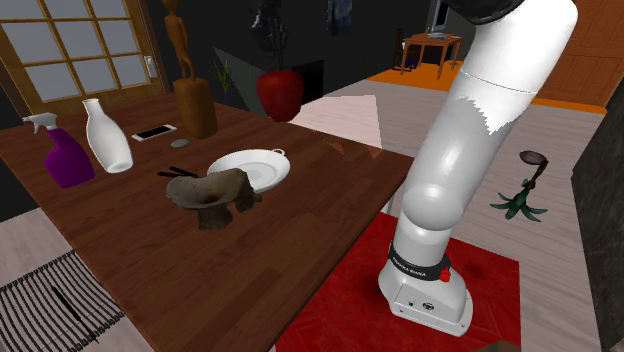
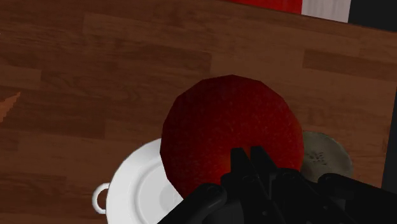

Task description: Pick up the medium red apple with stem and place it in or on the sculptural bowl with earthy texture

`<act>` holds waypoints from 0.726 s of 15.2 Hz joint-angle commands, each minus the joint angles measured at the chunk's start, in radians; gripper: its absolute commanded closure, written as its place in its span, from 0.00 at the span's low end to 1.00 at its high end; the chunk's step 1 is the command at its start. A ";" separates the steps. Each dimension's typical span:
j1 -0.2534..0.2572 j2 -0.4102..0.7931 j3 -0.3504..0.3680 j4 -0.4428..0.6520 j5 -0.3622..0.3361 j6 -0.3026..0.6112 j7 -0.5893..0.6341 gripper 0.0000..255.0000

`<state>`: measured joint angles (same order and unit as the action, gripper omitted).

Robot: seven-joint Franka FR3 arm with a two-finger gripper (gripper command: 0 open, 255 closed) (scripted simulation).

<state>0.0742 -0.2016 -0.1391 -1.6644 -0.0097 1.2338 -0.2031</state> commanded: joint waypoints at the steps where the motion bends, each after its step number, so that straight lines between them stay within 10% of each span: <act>1: 0.020 0.035 0.027 0.051 0.021 -0.016 0.050 1.00; 11: 0.116 0.272 0.136 0.407 0.093 -0.124 0.277 1.00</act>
<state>0.1793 0.0308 -0.0139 -1.3232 0.0768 1.1335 0.0481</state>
